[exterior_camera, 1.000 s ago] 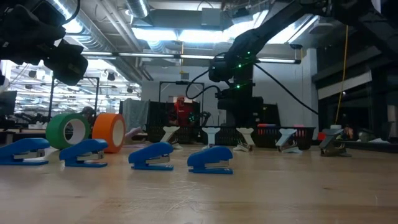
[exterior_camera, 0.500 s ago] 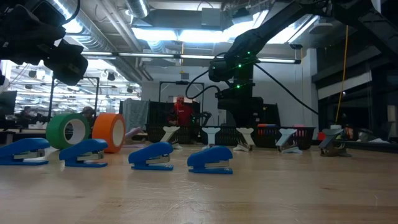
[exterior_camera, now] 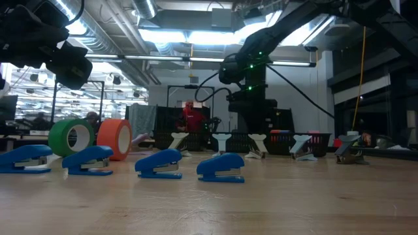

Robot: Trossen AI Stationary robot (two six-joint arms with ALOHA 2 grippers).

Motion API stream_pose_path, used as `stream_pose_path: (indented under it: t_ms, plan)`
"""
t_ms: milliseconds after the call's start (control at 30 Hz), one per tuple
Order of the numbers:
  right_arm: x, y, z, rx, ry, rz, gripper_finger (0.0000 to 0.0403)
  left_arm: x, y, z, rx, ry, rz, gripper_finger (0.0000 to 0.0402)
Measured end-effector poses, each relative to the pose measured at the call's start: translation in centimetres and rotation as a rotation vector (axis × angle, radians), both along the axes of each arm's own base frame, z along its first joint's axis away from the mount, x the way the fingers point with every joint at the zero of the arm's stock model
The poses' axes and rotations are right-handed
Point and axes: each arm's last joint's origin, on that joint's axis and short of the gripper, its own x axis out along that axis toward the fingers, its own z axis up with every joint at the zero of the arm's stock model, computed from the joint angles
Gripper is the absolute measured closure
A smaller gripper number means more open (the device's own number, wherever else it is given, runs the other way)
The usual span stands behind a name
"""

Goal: Pick and place Stapler, Stapler remover, tape
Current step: Put the orange tape into the right black bin

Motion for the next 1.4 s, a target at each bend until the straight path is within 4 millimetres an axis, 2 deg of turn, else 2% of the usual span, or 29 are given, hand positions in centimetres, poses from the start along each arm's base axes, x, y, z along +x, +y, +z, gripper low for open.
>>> stream_pose_path:
  t_ms: [267,500,633,767,1000,1233,1400]
  plan:
    - [1.2,1.4,3.9,0.036,-0.009,0.043,0.0262,0.0,0.0,0.0,0.000,0.000,0.000,0.0251]
    - [3.9,5.2,7.4,0.070,-0.136,0.118,0.0276,0.0,0.0,0.0,0.000,0.000,0.000,0.0251]
    - [5.2,8.6,7.8,0.092,-0.146,0.194,0.0281,0.0,0.0,0.0,0.000,0.000,0.000,0.0251]
    - [5.6,12.8,7.6,0.134,-0.079,0.259,0.0281,0.0,0.0,0.0,0.000,0.000,0.000,0.0251]
    - [5.2,20.6,7.5,0.172,0.049,0.389,0.0281,0.0,0.0,0.0,0.000,0.000,0.000,0.0251]
    - [4.9,28.2,7.5,0.147,0.029,0.473,0.0281,0.0,0.0,0.0,0.000,0.000,0.000,0.0251]
    - [4.5,32.2,7.6,0.038,-0.020,0.504,0.0281,0.0,0.0,0.0,0.000,0.000,0.000,0.0251]
